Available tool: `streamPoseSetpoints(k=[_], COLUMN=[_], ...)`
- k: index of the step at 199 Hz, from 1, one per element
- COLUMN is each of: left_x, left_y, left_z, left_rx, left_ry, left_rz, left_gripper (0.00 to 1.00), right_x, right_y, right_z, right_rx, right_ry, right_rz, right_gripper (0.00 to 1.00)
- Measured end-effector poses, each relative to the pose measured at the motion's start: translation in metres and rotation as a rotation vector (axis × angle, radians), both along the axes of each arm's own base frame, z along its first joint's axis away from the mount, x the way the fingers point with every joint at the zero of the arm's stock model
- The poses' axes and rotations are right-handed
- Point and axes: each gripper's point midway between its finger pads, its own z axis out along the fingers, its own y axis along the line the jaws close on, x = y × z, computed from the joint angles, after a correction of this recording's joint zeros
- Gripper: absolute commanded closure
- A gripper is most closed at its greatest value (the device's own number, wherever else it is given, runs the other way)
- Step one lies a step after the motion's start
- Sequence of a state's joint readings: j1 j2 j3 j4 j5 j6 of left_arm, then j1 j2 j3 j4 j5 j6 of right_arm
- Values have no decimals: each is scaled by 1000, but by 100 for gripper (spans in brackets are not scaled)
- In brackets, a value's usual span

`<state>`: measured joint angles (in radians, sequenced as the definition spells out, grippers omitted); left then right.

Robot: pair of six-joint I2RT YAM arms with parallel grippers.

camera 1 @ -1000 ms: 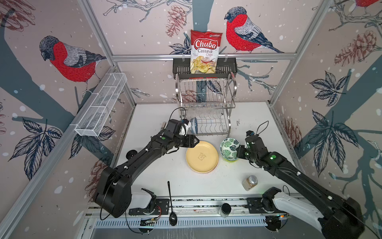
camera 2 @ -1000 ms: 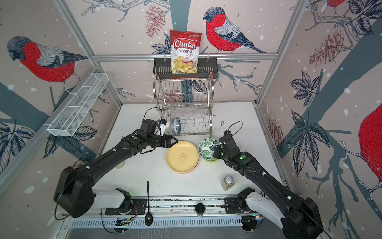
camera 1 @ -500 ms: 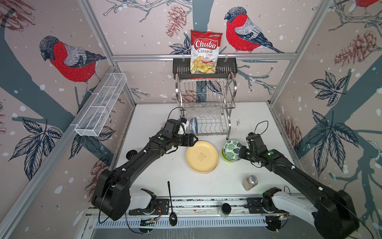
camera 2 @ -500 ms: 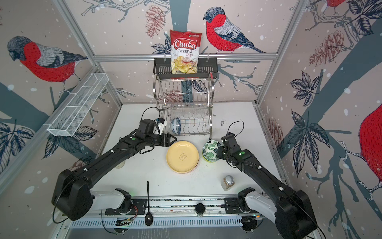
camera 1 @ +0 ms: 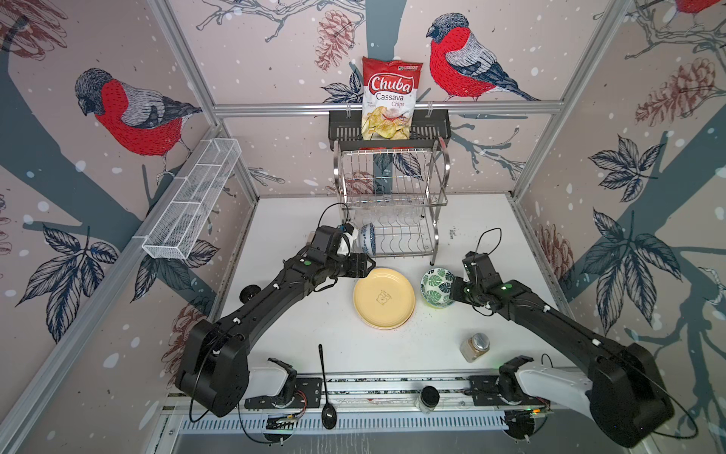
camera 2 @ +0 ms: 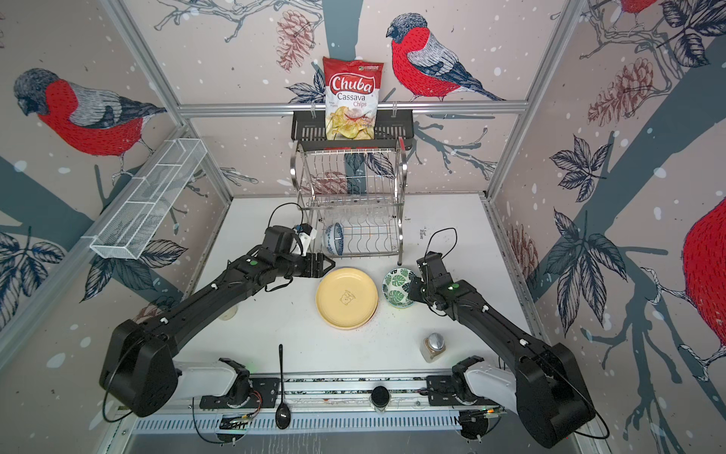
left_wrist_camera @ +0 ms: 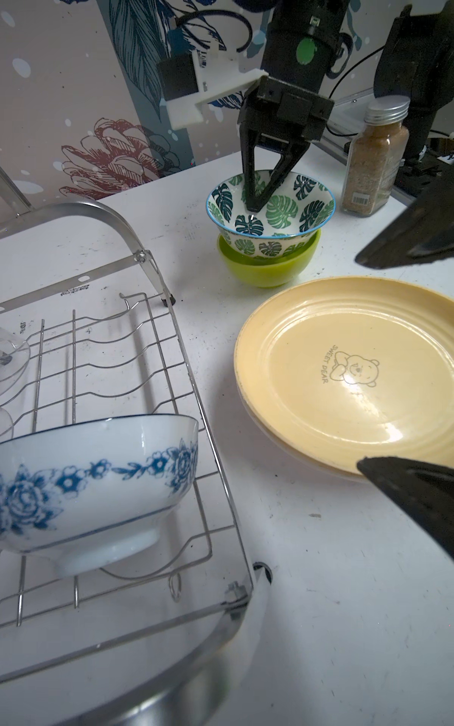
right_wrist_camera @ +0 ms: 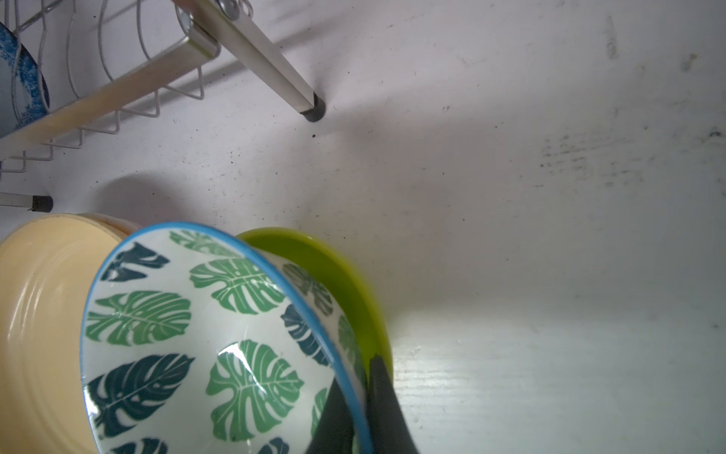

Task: Unload the mixed dishes from the dish rack
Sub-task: 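Open the right gripper and raise it off the stacked bowls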

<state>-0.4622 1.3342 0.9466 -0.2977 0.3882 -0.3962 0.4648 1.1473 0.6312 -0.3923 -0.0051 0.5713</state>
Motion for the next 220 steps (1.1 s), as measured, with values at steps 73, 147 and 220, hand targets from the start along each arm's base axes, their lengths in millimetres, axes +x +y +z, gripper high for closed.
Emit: streamPoseSetpoints(k=[73, 147, 220], left_x=[0, 3, 19], left_y=[0, 4, 36], left_z=[-4, -1, 14], left_rx=[5, 17, 92], left_ry=[10, -10, -97], left_rz=[0, 21, 185], left_gripper=[25, 26, 29], right_x=[2, 9, 15], right_y=[4, -2, 22], right_z=[-2, 28, 87], right_rx=[19, 0, 43], right_ry=[-4, -83, -279], right_rz=[10, -3, 73], right_gripper=[72, 50, 39])
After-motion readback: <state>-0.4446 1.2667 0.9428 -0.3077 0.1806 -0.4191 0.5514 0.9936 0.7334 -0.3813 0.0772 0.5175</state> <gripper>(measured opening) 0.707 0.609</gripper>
